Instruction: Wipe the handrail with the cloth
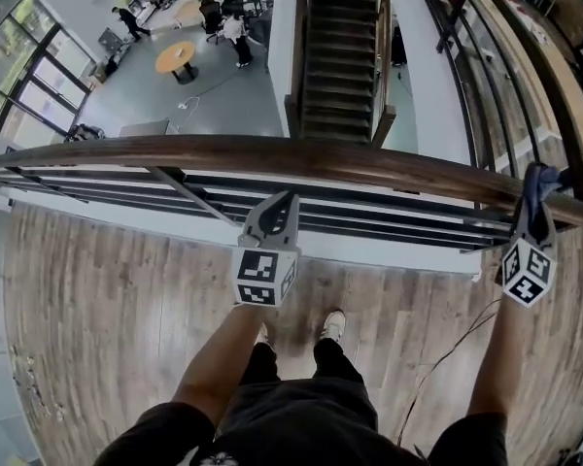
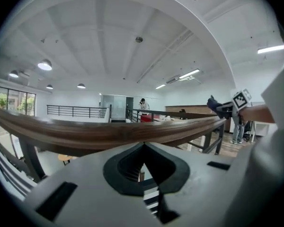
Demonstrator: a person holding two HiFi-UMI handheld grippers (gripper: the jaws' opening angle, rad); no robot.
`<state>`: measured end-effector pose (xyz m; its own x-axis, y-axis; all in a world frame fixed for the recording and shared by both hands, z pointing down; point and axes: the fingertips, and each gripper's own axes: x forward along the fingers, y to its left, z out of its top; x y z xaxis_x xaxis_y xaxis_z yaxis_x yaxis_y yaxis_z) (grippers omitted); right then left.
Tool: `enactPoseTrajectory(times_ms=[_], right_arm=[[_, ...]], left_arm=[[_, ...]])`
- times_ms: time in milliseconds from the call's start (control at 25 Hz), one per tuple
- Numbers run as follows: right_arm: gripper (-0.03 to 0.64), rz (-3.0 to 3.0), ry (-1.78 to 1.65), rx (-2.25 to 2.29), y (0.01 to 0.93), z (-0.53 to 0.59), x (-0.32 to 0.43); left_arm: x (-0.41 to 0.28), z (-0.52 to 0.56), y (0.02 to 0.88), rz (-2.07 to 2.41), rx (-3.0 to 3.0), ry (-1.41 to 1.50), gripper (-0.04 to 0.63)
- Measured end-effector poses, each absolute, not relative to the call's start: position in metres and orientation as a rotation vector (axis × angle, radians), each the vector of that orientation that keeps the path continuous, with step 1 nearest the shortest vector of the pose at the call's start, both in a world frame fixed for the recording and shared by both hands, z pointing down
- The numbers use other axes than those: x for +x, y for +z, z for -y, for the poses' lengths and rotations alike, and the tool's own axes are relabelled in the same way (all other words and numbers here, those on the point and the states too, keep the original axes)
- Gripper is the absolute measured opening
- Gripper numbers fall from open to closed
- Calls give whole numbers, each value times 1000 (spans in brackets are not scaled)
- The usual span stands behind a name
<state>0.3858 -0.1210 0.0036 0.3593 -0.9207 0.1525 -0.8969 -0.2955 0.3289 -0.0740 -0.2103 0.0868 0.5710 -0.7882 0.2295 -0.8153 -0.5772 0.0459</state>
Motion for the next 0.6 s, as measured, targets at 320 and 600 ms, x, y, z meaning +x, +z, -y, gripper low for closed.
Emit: enactPoseTrajectory(times_ms=[320,600], right_arm=[[91,2132,102,1996,85,169,7],[91,2314,289,1856,149,239,-185]], left_arm=[[-274,224,124,1528,2512,353,0],[-401,235,150,1685,2412,370,0]])
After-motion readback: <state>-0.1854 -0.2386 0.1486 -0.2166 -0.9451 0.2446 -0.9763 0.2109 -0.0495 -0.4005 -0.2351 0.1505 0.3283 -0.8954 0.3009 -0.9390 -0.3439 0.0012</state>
